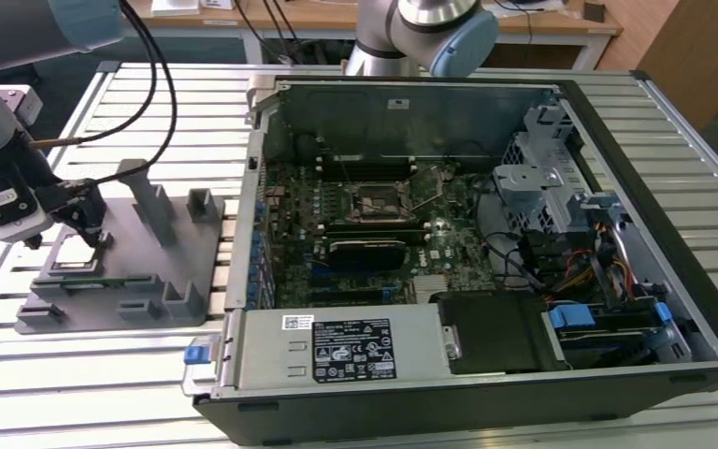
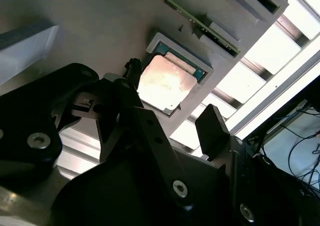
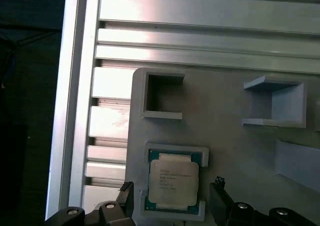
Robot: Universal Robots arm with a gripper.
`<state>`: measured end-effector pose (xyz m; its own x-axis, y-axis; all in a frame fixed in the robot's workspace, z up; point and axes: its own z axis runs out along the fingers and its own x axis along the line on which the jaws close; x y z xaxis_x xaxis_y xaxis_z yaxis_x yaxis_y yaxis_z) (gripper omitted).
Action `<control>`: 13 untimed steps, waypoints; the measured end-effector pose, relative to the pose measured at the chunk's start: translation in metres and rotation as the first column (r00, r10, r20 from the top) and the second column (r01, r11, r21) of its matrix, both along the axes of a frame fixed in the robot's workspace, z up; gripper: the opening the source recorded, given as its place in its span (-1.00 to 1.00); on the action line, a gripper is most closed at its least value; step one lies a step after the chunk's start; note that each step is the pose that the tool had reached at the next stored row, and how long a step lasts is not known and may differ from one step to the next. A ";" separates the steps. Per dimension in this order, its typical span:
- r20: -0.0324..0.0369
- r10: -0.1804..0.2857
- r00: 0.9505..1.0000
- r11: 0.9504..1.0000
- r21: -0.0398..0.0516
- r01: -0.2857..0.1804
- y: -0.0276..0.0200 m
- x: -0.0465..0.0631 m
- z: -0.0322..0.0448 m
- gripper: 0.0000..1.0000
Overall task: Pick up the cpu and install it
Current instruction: 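Pick up the cpu and move it towards the insertion slot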
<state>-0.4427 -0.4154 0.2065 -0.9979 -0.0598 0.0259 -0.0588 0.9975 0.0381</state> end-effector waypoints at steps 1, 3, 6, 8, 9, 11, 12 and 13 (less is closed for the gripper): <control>0.000 -0.002 1.000 1.000 0.000 0.002 0.0000 0.000 -0.0012 0.40; 0.000 -0.003 1.000 1.000 -0.001 0.003 0.0000 0.000 -0.0034 0.40; 0.000 -0.003 1.000 1.000 -0.003 0.003 0.0005 0.000 -0.0061 0.40; 0.000 -0.004 1.000 1.000 -0.004 0.004 0.0014 0.001 -0.0077 0.40; 0.000 -0.006 1.000 1.000 -0.004 0.006 0.0016 0.001 -0.0084 0.40; 0.000 -0.011 1.000 1.000 -0.004 0.011 0.0017 0.001 -0.0097 0.40; 0.000 -0.012 1.000 1.000 -0.004 0.012 0.0017 0.001 -0.0103 0.40; 0.000 -0.014 1.000 1.000 -0.004 0.014 0.0018 0.001 -0.0109 0.40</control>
<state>-0.4418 -0.4136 0.1956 -0.9986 -0.0461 0.0262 -0.0452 0.9984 0.0340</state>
